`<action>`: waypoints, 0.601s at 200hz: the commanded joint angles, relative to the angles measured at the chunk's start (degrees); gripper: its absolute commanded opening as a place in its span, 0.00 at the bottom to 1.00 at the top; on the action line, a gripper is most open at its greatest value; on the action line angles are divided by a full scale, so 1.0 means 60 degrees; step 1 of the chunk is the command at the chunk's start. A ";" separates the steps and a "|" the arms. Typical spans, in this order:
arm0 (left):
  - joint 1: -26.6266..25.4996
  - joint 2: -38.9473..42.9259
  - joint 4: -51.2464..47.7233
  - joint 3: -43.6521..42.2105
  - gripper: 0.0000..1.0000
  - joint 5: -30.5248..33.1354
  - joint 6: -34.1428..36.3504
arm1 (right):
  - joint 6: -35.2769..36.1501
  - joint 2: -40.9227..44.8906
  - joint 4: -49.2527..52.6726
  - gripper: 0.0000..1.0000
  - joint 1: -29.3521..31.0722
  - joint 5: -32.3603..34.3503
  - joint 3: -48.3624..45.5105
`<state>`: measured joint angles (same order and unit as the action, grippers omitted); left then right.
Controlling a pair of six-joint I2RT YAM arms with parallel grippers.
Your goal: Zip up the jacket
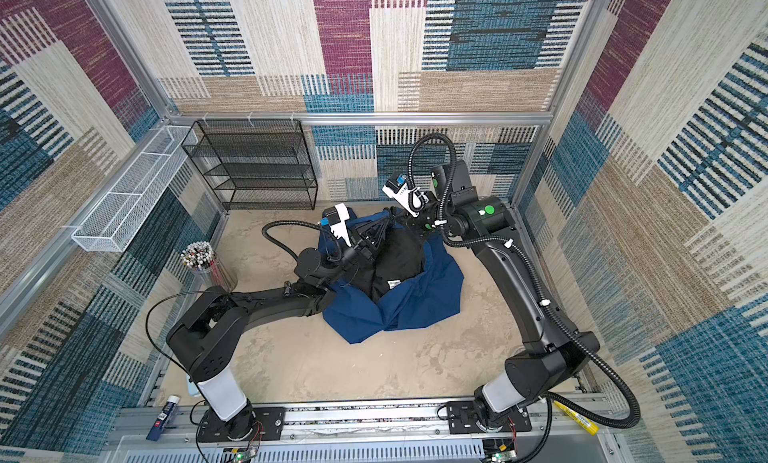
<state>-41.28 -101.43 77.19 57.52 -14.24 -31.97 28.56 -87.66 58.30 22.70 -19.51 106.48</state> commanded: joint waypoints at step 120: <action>0.0101 0.2006 -0.4114 -0.0423 0.00 -0.1186 0.0664 | 0.0124 -0.0143 -0.1100 0.00 0.0128 0.1846 -0.0026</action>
<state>-41.08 -92.90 60.07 54.81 -17.10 -31.31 28.75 -88.55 57.14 23.73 -14.48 105.89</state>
